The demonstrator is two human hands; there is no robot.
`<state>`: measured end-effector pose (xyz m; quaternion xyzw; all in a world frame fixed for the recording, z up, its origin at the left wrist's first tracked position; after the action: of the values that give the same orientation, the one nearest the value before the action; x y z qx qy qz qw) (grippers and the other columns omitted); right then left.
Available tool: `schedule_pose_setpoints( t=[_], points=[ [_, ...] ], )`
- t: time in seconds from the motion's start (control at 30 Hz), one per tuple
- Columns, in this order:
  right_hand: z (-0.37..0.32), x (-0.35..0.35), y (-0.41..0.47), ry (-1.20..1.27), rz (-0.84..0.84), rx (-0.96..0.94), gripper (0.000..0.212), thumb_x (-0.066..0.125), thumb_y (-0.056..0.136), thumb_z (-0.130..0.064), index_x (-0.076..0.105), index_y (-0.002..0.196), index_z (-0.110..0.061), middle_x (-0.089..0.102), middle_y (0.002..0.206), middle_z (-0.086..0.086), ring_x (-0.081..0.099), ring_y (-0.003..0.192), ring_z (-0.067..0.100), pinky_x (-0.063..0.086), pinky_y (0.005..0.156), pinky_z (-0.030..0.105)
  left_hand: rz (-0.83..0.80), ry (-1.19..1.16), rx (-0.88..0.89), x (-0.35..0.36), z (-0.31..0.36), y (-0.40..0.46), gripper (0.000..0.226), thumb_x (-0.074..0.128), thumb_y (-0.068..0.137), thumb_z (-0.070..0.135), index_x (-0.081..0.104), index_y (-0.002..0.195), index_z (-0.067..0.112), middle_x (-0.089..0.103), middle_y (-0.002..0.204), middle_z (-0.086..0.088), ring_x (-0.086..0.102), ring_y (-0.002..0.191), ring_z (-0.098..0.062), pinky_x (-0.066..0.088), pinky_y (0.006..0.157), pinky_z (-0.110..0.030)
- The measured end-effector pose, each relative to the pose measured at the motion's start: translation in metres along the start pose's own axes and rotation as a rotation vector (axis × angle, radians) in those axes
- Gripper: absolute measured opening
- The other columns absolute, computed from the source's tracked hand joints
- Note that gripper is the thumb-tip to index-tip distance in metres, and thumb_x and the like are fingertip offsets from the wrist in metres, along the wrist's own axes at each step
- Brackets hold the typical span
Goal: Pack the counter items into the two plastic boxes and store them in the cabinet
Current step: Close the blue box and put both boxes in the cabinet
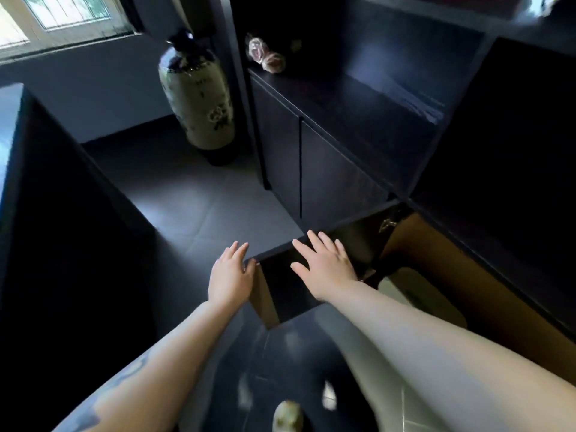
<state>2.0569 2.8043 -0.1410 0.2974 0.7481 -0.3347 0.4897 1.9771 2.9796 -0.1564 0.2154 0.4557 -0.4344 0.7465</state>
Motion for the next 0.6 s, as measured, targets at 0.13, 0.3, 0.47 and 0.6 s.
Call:
schedule_pose_setpoints(
  t=[0.13, 0.3, 0.47, 0.6],
  points=[
    [-0.036, 0.027, 0.049, -0.030, -0.073, -0.023, 0.055, 0.029, 0.100, -0.051, 0.019, 0.151, -0.035, 0.004, 0.162, 0.003, -0.003, 0.149, 0.022, -0.002, 0.119, 0.045, -0.168, -0.079, -0.032, 0.029, -0.031, 0.013, 0.044, 0.044, 0.097, 0.029, 0.044, 0.140, 0.018, 0.041, 0.147, -0.004, 0.034, 0.137, -0.021, 0.028, 0.110, -0.033],
    [-0.041, 0.059, 0.065, 0.047, -0.026, 0.064, 0.039, 0.032, 0.099, -0.052, 0.048, 0.128, -0.032, 0.035, 0.151, 0.000, 0.012, 0.146, 0.020, 0.005, 0.118, 0.045, -0.068, -0.317, -0.062, 0.036, -0.034, 0.004, 0.017, 0.044, 0.096, 0.032, 0.057, 0.107, 0.027, 0.059, 0.096, 0.011, 0.053, 0.087, -0.011, 0.036, 0.072, -0.027],
    [-0.025, 0.069, 0.020, 0.122, 0.111, 0.054, 0.032, 0.048, 0.091, -0.054, 0.055, 0.100, -0.024, 0.053, 0.124, -0.002, 0.024, 0.140, 0.019, 0.005, 0.116, 0.041, -0.205, -0.481, -0.081, 0.053, -0.028, -0.041, 0.009, 0.050, 0.094, 0.029, 0.055, 0.090, 0.022, 0.066, 0.087, 0.010, 0.060, 0.085, -0.013, 0.046, 0.072, -0.031],
    [0.009, 0.072, -0.046, 0.184, 0.133, -0.041, 0.027, 0.056, 0.090, -0.045, 0.060, 0.101, -0.020, 0.047, 0.141, 0.001, 0.018, 0.146, 0.015, 0.001, 0.118, 0.036, -0.384, -0.612, -0.049, 0.079, -0.004, -0.099, 0.009, 0.058, 0.091, 0.028, 0.055, 0.089, 0.021, 0.068, 0.086, 0.019, 0.062, 0.087, 0.005, 0.048, 0.074, -0.017]
  ],
)
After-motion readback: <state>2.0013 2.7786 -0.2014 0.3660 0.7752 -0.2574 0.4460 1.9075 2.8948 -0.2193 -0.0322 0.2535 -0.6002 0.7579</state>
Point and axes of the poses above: each hand's wrist, its own y-axis towards the middle knuckle, its own x-axis out of the palm, z = x × y, the point moved 5 cm from there along y, towards the middle knuckle
